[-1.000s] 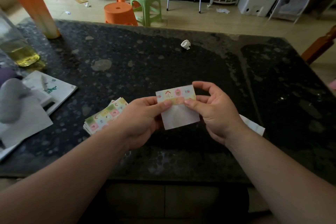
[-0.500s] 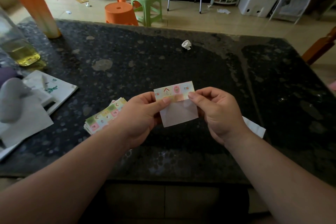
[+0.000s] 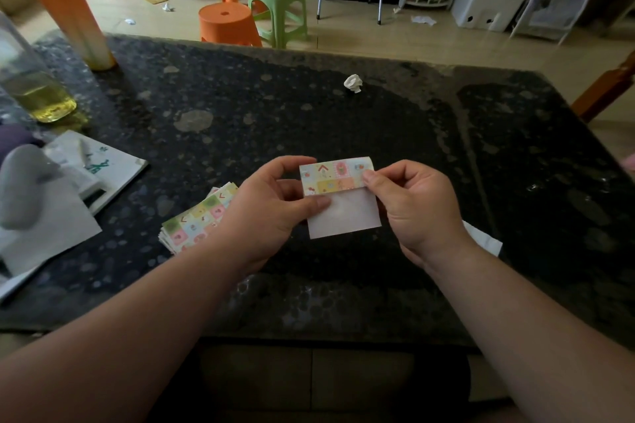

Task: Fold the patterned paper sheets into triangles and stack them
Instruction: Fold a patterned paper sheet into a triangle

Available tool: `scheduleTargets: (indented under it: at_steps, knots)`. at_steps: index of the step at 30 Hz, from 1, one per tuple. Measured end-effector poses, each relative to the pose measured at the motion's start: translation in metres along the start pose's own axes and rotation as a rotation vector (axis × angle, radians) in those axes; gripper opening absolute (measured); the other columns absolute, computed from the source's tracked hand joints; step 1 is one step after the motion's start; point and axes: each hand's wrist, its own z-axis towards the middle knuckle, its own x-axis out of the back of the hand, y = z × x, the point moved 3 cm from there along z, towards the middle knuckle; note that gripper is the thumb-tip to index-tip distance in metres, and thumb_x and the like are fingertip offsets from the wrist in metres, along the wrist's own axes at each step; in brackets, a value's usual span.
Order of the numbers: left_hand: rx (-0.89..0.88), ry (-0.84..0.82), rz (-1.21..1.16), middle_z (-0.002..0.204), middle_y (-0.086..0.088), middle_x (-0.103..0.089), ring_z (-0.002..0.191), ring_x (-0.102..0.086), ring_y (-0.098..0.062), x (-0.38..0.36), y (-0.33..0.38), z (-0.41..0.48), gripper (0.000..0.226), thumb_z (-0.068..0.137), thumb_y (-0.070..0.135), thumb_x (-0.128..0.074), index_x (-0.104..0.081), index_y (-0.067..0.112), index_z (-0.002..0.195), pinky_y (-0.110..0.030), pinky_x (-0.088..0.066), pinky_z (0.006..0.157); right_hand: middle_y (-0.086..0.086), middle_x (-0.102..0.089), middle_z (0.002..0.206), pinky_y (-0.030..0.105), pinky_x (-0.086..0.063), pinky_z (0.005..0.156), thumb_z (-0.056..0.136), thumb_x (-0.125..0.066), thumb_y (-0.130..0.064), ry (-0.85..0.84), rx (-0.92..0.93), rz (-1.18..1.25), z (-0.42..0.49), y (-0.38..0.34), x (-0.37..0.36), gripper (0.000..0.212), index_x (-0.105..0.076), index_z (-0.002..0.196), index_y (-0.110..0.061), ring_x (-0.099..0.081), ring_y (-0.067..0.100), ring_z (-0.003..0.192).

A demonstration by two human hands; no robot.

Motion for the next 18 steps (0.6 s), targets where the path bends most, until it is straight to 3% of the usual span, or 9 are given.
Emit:
scheduleTargets:
  at_steps: [6, 10, 14, 18]
  knots:
    - [-0.009, -0.037, 0.020, 0.113, 0.000, -0.076, 0.110, -0.071, -0.017, -0.0002, 0.0024, -0.0012, 0.040, 0.093, 0.008, -0.066, -0.063, 0.030, 0.127, -0.044, -0.056, 0.096, -0.008, -0.072, 0.081, 0.025, -0.058, 0.068, 0.092, -0.076, -0.026, 0.029, 0.056, -0.097, 0.0005, -0.0005, 0.0017, 0.014, -0.071, 0.080, -0.023, -0.070, 0.002, 0.081]
    - [0.037, -0.009, -0.104, 0.113, -0.004, -0.076, 0.108, -0.072, -0.023, -0.0018, 0.0055, -0.0023, 0.026, 0.100, 0.018, -0.056, -0.068, 0.020, 0.123, -0.042, -0.058, 0.091, -0.011, -0.071, 0.081, 0.011, -0.052, 0.059, 0.092, -0.076, -0.027, 0.032, 0.088, -0.142, -0.0009, -0.0014, 0.0024, 0.014, -0.069, 0.080, -0.025, -0.067, -0.004, 0.081]
    - [0.083, 0.007, -0.172, 0.111, -0.008, -0.077, 0.104, -0.073, -0.026, 0.0006, 0.0061, -0.0015, 0.024, 0.101, 0.010, -0.053, -0.073, 0.013, 0.114, -0.042, -0.056, 0.086, -0.011, -0.070, 0.079, 0.012, -0.051, 0.060, 0.092, -0.077, -0.027, 0.037, 0.100, -0.158, -0.0005, -0.0037, 0.0031, 0.015, -0.068, 0.079, -0.027, -0.066, -0.002, 0.080]
    - [0.064, 0.022, -0.159, 0.106, -0.010, -0.077, 0.101, -0.074, -0.029, 0.0007, 0.0050, -0.0006, 0.027, 0.098, 0.002, -0.057, -0.061, 0.015, 0.122, -0.048, -0.058, 0.086, -0.010, -0.070, 0.077, 0.012, -0.052, 0.060, 0.091, -0.078, -0.026, 0.041, 0.134, -0.168, -0.0023, -0.0052, 0.0022, 0.016, -0.068, 0.078, -0.025, -0.067, 0.001, 0.077]
